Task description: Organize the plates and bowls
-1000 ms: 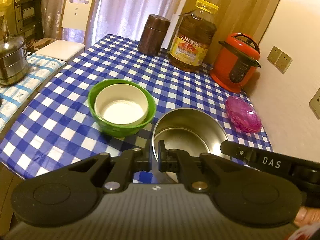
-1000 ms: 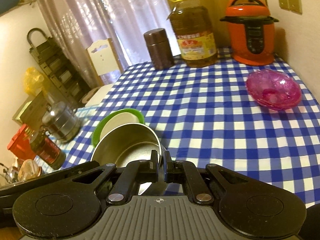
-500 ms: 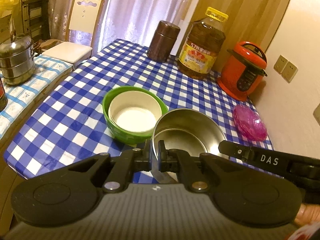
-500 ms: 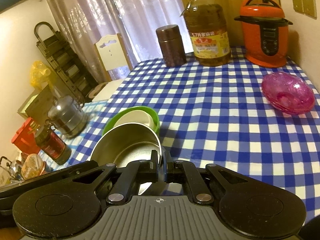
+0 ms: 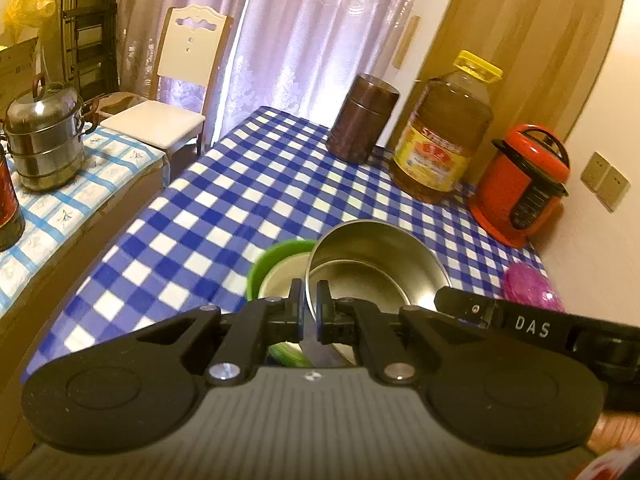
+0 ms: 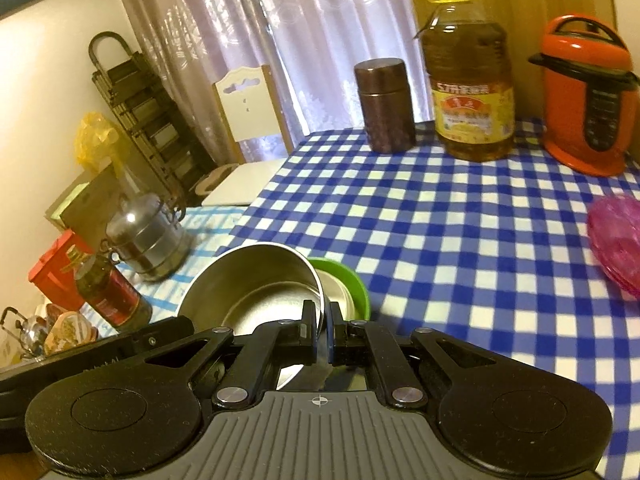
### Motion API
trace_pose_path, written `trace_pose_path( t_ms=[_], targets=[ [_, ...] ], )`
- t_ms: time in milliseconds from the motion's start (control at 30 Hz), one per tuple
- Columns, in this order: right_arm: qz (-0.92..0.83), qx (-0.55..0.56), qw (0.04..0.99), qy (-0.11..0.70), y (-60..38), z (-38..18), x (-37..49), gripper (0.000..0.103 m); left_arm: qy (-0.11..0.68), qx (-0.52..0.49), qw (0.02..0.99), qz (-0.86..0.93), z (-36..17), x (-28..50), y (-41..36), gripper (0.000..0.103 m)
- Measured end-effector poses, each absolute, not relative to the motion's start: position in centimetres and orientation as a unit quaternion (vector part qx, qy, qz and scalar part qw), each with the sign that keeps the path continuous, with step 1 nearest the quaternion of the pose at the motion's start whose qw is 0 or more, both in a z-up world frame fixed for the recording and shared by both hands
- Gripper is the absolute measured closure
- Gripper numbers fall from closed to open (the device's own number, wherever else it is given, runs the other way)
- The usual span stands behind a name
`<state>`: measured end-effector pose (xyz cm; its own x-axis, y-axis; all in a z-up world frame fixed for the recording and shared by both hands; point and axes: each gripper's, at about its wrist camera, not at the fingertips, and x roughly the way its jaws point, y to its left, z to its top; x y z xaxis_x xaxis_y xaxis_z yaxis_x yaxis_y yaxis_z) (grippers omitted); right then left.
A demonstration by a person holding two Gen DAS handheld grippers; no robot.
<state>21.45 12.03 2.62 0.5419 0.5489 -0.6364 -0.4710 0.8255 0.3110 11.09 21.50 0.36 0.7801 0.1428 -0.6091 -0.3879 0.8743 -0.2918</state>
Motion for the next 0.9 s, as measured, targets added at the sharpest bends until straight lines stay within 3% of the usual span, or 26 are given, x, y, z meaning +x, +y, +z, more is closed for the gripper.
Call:
trace_pose_path(
  t_ms=[900],
  targets=[
    [0.291,0.004,0.863,0.414,15.6,-3.7,26.8,0.098,0.342,-0.185,0.910,0.141,-5.1,16.1,23.9,0.098]
  ],
)
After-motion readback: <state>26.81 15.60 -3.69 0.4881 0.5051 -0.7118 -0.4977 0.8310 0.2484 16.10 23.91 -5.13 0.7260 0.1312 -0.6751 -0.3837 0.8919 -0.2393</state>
